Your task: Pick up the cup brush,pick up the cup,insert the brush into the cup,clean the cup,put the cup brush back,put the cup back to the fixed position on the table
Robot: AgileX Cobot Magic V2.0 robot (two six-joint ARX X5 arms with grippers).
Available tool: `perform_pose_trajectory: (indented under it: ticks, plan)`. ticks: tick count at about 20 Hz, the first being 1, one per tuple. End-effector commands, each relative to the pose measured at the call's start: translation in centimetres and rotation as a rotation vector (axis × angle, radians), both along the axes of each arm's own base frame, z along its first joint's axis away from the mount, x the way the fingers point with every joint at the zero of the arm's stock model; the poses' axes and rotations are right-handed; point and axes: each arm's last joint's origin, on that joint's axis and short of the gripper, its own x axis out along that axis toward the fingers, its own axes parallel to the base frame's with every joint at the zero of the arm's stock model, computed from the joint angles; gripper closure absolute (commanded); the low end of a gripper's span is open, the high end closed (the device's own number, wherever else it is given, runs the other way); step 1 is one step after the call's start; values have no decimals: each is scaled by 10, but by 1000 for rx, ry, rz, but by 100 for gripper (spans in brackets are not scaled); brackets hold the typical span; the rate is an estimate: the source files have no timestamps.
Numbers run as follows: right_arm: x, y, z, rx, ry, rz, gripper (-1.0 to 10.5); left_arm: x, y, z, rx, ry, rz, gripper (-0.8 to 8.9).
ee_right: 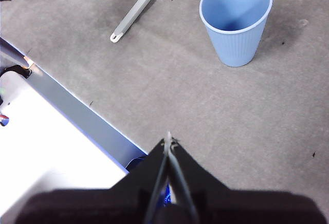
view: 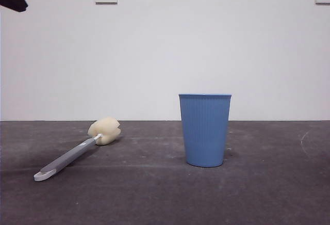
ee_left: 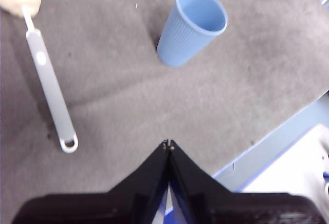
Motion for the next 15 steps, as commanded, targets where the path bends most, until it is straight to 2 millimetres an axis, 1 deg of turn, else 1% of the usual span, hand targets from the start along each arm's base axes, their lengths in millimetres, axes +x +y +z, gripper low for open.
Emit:
perform_pose_trajectory:
  ticks: [1,8,11,12,13,15]
  plan:
    - [0,0,1,1,-12,1,945,0,0,-1,6,-12,-7,818]
    - [0,0,1,1,-11,1,945,1,0,-1,1,-20,-7,818]
    - [0,0,1,1,-11,1,945,2,0,1,18,-59,-13,818]
    - [0,0,1,1,-11,1,945,4,0,2,48,-109,17,818]
    - [0,0,1,1,-11,1,945,8,1,6,88,-188,102,818]
    - [0,0,1,1,-12,1,945,16,2,17,137,-366,204,818]
